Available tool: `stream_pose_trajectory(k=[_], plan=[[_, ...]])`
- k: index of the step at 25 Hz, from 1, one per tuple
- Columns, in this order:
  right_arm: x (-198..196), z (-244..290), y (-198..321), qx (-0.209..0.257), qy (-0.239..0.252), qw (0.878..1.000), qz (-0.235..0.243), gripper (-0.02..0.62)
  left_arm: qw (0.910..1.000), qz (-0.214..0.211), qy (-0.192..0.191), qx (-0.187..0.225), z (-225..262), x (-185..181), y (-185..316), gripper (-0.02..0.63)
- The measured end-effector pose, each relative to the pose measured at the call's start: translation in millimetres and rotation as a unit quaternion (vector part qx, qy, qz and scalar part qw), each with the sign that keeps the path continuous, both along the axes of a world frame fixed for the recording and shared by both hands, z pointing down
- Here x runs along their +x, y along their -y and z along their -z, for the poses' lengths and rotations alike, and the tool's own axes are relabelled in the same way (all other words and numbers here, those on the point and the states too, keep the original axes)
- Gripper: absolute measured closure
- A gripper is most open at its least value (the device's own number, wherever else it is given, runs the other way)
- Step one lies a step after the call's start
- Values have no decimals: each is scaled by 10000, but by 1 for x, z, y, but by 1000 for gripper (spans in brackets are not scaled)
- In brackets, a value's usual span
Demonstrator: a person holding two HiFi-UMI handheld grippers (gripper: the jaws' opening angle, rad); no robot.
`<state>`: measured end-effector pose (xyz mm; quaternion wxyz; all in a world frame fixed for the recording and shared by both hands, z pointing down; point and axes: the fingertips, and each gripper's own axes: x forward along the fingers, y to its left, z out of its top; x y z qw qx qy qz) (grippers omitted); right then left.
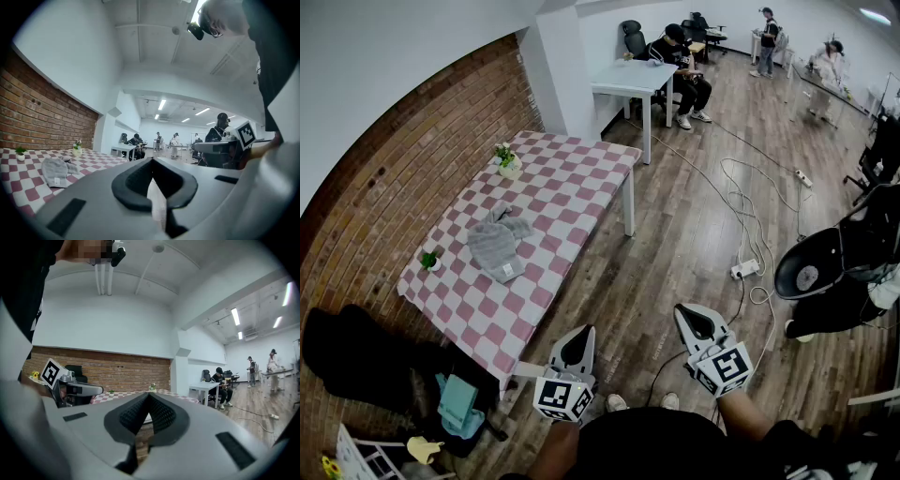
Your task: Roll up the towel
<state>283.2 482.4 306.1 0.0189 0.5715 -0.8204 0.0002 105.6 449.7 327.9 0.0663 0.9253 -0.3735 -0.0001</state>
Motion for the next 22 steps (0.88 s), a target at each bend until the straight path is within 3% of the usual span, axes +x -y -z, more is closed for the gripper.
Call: stream_pose_trajectory(k=[12,21,22], plan=[[-47,-2,22,-35,-71,9998,182,598,9998,177,-61,-89,-6,-45,18,615],[-113,-16,54,-61,-145,9975,683,598,9982,468,176,-340,-33,-105,40,614],[-121,-19,58,-109,-175,9968,775,575,9977,511,206,-382,-36,-111,43,614]])
